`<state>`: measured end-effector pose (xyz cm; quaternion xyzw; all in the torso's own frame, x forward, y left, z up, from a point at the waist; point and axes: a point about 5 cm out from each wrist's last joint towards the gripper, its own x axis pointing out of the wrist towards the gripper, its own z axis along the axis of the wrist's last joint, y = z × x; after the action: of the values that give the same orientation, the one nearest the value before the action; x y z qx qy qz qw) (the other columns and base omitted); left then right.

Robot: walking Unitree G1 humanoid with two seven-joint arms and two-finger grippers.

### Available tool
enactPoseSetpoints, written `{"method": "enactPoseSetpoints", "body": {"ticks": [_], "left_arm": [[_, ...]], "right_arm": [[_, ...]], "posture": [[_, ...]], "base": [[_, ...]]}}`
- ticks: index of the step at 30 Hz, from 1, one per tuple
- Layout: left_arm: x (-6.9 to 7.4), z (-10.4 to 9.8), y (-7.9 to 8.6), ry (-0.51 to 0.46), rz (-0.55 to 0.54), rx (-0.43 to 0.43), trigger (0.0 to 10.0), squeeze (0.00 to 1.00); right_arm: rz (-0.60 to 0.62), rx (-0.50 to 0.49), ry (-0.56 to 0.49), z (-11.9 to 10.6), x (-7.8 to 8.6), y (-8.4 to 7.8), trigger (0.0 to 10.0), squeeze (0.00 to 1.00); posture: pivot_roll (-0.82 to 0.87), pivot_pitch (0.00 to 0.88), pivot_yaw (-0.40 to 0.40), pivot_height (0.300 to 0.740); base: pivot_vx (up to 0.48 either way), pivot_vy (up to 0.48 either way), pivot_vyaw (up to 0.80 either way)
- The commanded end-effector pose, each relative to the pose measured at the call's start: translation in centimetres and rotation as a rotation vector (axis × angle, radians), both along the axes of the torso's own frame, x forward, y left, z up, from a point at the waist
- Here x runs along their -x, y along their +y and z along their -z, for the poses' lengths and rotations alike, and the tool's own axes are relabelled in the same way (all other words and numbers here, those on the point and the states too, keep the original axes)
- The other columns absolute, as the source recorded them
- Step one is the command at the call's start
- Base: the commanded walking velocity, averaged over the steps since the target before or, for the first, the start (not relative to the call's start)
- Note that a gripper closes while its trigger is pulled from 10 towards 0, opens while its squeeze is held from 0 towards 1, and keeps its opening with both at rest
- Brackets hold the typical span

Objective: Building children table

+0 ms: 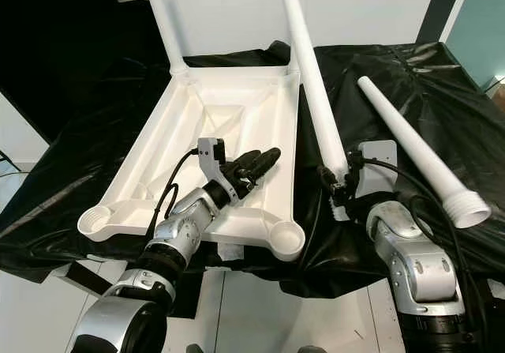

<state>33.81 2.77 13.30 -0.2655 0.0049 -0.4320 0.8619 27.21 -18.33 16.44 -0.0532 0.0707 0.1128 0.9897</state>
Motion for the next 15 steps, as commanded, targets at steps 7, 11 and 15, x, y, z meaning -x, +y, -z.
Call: {"method": "enactPoseSetpoints", "body": {"ticks": [7, 11, 15], "left_arm": [[0.3, -0.1, -0.6, -0.020, 0.038, -0.004, 10.0, 0.00], [0.4, -0.1, -0.7, -0.020, 0.043, -0.009, 10.0, 0.00], [0.4, 0.0, -0.7, -0.020, 0.044, -0.008, 10.0, 0.00]], "right_arm": [[0.010, -0.027, 0.023, 1.0, -0.2, 1.2, 10.0, 1.00], [0.015, -0.044, 0.085, 2.1, -0.1, 1.7, 10.0, 0.00], [0.029, -0.031, 0.140, 2.8, 0.0, 1.8, 10.0, 0.00]], "posture": [[-0.19, 0.000, 0.081, 0.740], [-0.19, 0.000, 0.080, 0.740], [-0.19, 0.000, 0.079, 0.740]], "base": [[0.000, 0.000, 0.00], [0.000, 0.000, 0.00], [0.000, 0.000, 0.00]]}}
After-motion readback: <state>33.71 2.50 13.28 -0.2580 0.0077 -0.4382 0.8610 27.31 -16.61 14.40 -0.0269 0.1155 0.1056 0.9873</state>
